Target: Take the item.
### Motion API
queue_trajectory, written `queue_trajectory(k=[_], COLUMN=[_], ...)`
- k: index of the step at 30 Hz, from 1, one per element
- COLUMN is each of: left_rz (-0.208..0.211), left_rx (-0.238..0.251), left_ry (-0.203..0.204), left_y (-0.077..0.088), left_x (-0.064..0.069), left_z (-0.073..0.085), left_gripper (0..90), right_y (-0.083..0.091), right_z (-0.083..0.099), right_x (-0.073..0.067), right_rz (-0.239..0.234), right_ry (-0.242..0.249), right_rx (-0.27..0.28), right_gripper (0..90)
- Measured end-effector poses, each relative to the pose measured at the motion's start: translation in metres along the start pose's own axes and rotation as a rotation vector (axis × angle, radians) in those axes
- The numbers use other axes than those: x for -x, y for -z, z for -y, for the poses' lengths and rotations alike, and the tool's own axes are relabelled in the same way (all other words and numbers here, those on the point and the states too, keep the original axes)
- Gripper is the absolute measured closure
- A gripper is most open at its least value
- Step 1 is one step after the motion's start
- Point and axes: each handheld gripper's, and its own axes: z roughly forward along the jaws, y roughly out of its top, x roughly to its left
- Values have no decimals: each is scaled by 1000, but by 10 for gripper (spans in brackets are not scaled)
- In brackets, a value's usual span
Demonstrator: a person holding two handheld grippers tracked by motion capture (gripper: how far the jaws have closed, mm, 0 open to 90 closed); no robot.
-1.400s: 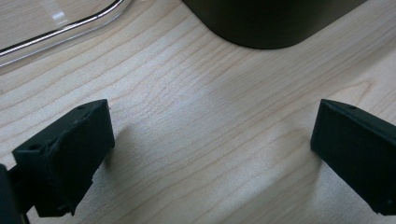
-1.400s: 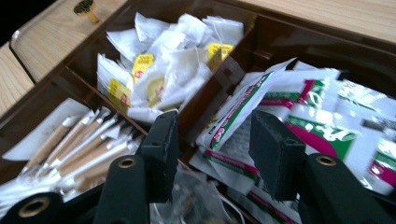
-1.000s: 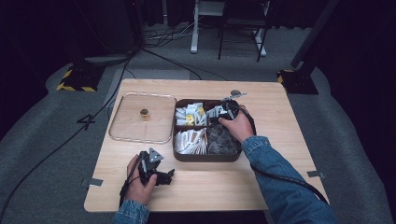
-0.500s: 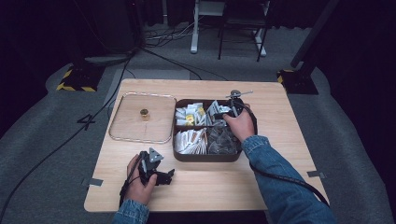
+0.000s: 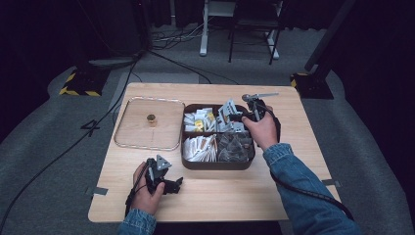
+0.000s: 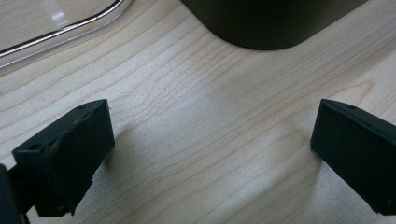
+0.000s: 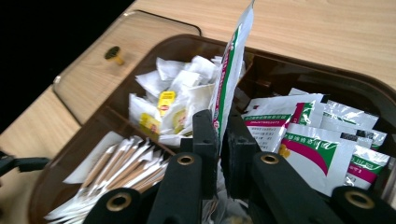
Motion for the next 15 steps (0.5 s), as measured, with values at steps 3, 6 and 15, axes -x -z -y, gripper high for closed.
queue_trajectory(k=[3,6,15], left_rz=[0,1,5], left_rx=[1,1,-3], left_ry=[-1,3,6], left_y=[-1,-2,-2], left_x=[0,0,-1], left_z=[-1,-2,-3], left_gripper=[0,0,0], right_y=[17,26,65], right_z=[3,5,15], right_x=[-4,-6,-12], right_rz=[-26,-35,-76], right_ry=[15,18,37], right_rx=[25,35,75], right_gripper=[860,860,860])
